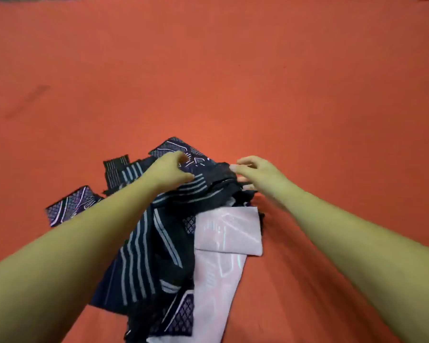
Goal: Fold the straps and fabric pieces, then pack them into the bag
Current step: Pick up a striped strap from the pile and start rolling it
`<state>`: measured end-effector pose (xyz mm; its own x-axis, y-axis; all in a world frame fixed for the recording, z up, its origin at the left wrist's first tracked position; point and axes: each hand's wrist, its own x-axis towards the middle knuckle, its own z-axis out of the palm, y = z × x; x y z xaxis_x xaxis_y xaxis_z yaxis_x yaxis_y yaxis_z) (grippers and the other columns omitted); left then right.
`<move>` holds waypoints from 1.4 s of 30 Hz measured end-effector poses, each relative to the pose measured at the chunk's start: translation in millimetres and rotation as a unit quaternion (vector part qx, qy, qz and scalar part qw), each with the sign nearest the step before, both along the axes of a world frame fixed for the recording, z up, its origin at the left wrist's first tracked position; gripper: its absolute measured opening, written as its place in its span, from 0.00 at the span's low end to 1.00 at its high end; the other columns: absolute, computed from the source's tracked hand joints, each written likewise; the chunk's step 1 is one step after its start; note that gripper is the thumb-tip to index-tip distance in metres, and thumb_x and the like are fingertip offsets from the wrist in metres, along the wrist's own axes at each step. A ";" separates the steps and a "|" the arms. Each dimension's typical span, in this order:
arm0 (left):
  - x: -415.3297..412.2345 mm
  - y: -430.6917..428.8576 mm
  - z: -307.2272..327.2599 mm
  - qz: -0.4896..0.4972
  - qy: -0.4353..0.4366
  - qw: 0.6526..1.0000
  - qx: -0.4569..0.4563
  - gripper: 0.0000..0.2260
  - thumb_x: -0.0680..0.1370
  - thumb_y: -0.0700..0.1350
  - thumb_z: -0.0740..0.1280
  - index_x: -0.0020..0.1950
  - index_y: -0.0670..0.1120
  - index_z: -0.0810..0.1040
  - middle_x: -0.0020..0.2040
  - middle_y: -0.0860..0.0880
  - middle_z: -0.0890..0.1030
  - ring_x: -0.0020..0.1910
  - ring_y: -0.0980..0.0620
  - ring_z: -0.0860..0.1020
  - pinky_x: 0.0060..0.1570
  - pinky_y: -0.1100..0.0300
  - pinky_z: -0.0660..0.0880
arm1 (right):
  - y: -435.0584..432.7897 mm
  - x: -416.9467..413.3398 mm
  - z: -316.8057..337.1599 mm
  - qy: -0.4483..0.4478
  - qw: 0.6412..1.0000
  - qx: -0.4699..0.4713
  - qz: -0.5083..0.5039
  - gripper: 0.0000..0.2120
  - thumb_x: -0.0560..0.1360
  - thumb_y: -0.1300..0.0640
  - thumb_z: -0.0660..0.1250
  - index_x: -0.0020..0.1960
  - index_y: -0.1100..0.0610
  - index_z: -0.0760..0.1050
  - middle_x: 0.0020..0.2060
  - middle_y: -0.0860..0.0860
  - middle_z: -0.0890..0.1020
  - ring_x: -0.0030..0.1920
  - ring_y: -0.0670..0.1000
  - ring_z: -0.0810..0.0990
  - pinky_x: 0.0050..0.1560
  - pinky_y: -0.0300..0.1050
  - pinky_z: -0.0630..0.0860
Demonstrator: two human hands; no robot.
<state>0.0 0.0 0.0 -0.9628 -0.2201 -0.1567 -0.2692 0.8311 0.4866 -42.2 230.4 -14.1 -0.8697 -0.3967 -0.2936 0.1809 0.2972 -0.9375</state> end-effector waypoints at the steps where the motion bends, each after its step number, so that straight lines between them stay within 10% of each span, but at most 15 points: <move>1: 3.7 -1.9 -14.4 0.000 -0.013 1.000 -0.023 0.25 0.75 0.48 0.73 0.70 0.43 0.72 0.67 0.44 0.76 0.64 0.45 0.75 0.62 0.57 0.69 | -10.3 2.6 -18.7 0.031 0.999 0.032 -0.005 0.16 0.75 0.47 0.71 0.59 0.51 0.74 0.50 0.47 0.80 0.52 0.50 0.79 0.59 0.48 0.76; 7: 7.7 -18.2 -61.2 -0.021 -0.008 0.980 -0.198 0.26 0.75 0.59 0.70 0.68 0.47 0.72 0.64 0.42 0.74 0.66 0.40 0.70 0.65 0.49 0.68 | -49.3 5.9 -75.9 0.145 0.985 0.088 -0.027 0.24 0.73 0.47 0.73 0.65 0.55 0.73 0.58 0.51 0.80 0.56 0.53 0.79 0.56 0.49 0.75; 11: 27.5 -16.2 -40.8 -0.064 0.144 0.984 -0.079 0.10 0.78 0.45 0.69 0.57 0.44 0.75 0.53 0.47 0.76 0.52 0.47 0.73 0.48 0.57 0.65 | -57.5 21.5 -70.4 0.209 0.971 0.097 -0.068 0.17 0.73 0.47 0.71 0.56 0.54 0.76 0.50 0.50 0.82 0.51 0.54 0.80 0.50 0.47 0.75; 16: 97.1 -0.9 1.6 -0.142 0.231 0.962 -0.009 0.05 0.79 0.43 0.68 0.52 0.49 0.74 0.44 0.53 0.78 0.41 0.50 0.74 0.41 0.58 0.67 | -36.1 77.6 -28.9 0.299 0.946 0.126 0.002 0.36 0.61 0.34 0.69 0.67 0.30 0.63 0.58 0.53 0.76 0.60 0.54 0.72 0.62 0.54 0.71; 21: 155.5 19.1 46.7 -0.200 0.247 0.948 0.007 0.05 0.78 0.42 0.70 0.50 0.49 0.75 0.40 0.55 0.80 0.39 0.56 0.75 0.41 0.64 0.70 | -9.1 144.5 37.6 0.336 0.935 0.083 0.081 0.13 0.71 0.55 0.76 0.38 0.60 0.74 0.31 0.52 0.74 0.32 0.49 0.72 0.34 0.47 0.71; 30: 211.3 23.3 33.5 -0.121 0.114 0.979 -0.113 0.08 0.76 0.51 0.70 0.53 0.52 0.83 0.48 0.49 0.84 0.50 0.48 0.81 0.44 0.58 0.69 | 38.4 227.1 104.1 0.321 0.945 0.042 0.042 0.12 0.72 0.63 0.74 0.34 0.57 0.74 0.24 0.44 0.72 0.24 0.42 0.70 0.27 0.35 0.67; 34: 229.5 0.9 14.5 -0.045 0.142 0.981 -0.128 0.09 0.78 0.54 0.68 0.55 0.53 0.82 0.54 0.50 0.84 0.57 0.45 0.80 0.57 0.52 0.73 | 78.1 226.3 108.6 0.286 0.955 0.003 -0.078 0.10 0.70 0.62 0.75 0.45 0.67 0.78 0.33 0.54 0.78 0.33 0.49 0.77 0.37 0.48 0.76; 38: 245.1 10.9 19.1 -0.108 0.203 0.973 -0.027 0.07 0.80 0.49 0.67 0.46 0.47 0.78 0.41 0.50 0.81 0.44 0.51 0.79 0.50 0.54 0.73 | 117.5 219.0 92.3 0.328 0.883 0.333 -0.039 0.14 0.69 0.49 0.76 0.38 0.58 0.77 0.33 0.53 0.79 0.38 0.53 0.78 0.37 0.46 0.71; 42: 254.0 53.7 45.8 -0.206 0.211 0.954 0.049 0.08 0.81 0.47 0.66 0.42 0.47 0.75 0.36 0.52 0.76 0.35 0.58 0.72 0.40 0.59 0.69 | 101.5 248.7 80.2 0.336 0.876 0.330 0.103 0.42 0.65 0.42 0.79 0.73 0.52 0.66 0.67 0.48 0.75 0.68 0.49 0.73 0.66 0.39 0.68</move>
<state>254.0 53.7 45.8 -0.9462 0.1862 0.2645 0.3079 0.7687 0.5606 206.4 331.9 66.1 -0.8639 -0.5027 0.0328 -0.4678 0.7764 -0.4223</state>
